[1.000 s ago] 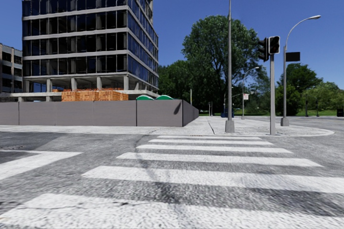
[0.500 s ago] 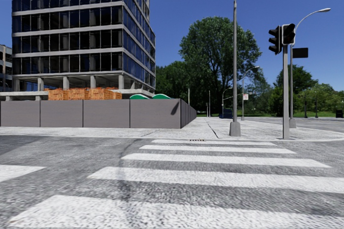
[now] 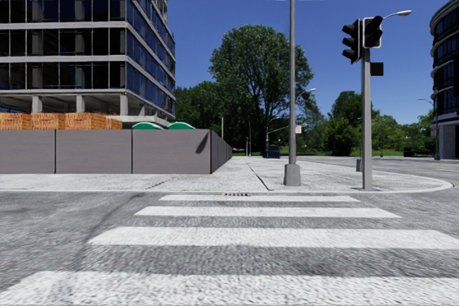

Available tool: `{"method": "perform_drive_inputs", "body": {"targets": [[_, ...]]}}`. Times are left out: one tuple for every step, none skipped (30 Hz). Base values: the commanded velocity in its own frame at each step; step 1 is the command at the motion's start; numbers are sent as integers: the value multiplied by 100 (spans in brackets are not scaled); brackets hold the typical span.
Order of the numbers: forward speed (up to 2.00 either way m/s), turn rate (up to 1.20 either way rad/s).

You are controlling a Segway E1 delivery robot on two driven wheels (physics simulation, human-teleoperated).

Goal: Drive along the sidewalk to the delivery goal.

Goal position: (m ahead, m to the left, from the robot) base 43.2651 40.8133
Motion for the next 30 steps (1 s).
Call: {"method": "perform_drive_inputs", "body": {"targets": [[200, -42], [200, -42], [200, -40], [200, 0], [200, 0], [200, 0], [200, 0], [200, 0], [200, 0], [200, 0], [200, 0], [200, 0], [200, 0], [200, 0], [200, 0], [200, 0], [200, 0], [200, 0], [200, 0], [200, 0], [200, 0], [200, 0], [200, 0], [200, 0], [200, 0], [200, 0], [200, 0], [200, 0], [200, 0], [200, 0]]}}
